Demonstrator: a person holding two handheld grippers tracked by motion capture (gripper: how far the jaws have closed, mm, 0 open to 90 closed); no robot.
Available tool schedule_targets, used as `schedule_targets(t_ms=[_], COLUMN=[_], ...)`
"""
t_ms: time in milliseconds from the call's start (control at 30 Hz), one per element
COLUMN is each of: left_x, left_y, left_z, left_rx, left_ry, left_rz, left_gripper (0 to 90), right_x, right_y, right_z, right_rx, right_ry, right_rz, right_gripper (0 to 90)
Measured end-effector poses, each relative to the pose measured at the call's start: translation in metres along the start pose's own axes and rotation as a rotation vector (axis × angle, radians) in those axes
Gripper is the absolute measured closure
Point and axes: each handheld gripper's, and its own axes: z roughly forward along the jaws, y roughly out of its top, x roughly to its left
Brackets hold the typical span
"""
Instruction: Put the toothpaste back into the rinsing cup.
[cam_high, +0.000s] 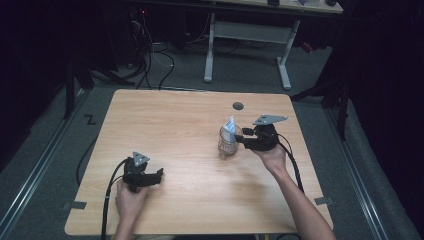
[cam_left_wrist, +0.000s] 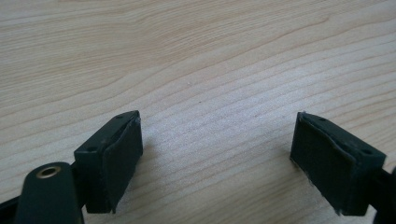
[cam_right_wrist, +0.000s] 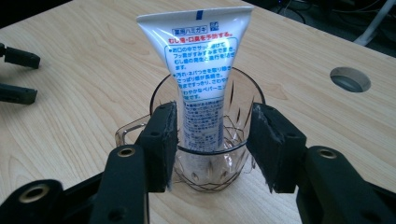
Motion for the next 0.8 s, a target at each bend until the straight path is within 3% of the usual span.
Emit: schedule_targets(t_ms=[800], left_x=[0.000], left_y=[0.000], left_z=[0.000], left_rx=[0.000], left_ry=[0.000], left_rz=[0.000], left_gripper=[16.8], right_x=[-0.019], right_y=[-0.020], right_z=[-0.038], right_rx=[-0.082], right_ry=[-0.037], right_rz=[0.106], right_gripper=[50.0])
